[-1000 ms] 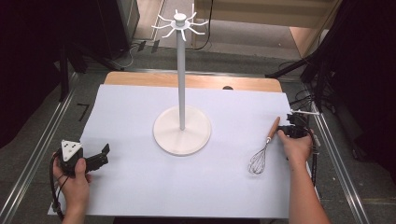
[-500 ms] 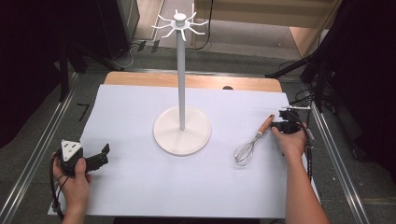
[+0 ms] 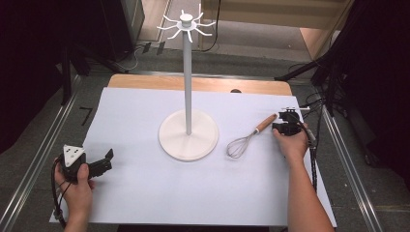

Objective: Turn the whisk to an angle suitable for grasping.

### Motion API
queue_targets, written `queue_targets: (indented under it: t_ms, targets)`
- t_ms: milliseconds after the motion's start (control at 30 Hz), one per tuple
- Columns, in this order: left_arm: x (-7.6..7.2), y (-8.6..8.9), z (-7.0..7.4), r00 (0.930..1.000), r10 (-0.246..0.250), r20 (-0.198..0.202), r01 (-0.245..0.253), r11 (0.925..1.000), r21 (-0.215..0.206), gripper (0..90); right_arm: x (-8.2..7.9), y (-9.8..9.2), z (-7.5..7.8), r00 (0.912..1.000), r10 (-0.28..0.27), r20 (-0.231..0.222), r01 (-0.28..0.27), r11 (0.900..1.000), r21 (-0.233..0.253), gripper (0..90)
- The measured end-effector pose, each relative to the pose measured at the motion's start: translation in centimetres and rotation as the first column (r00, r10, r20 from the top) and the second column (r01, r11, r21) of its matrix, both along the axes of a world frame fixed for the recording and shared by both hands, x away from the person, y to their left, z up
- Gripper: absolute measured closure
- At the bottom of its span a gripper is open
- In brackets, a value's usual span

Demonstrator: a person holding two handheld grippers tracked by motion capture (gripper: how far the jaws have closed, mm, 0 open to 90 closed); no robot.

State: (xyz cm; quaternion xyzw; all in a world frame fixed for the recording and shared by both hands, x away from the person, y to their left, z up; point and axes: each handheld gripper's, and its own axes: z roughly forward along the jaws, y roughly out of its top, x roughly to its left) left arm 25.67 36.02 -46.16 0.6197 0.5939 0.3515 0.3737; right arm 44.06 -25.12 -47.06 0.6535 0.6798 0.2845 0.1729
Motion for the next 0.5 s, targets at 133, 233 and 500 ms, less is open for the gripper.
queue_targets:
  t_ms: [133, 233, 500]
  targets:
    - [0.0, 0.0, 0.0, 1.0000, 0.000, 0.001, 0.000, 1.0000, -0.001, 0.7, -0.2, -0.1, 0.4, 0.9997, -0.025, 0.004, 0.024, 0.999, 0.025, 90.0]
    - [0.0, 0.0, 0.0, 1.0000, -0.001, -0.001, 0.001, 1.0000, -0.002, 0.7, -0.3, 0.1, 0.9, 0.9998, -0.017, 0.010, 0.017, 0.998, 0.054, 90.0]
    - [0.0, 0.0, 0.0, 1.0000, 0.000, -0.002, 0.000, 1.0000, 0.000, 0.7, -0.8, 2.8, 3.1, 0.9983, 0.053, 0.021, -0.055, 0.993, 0.100, 90.0]
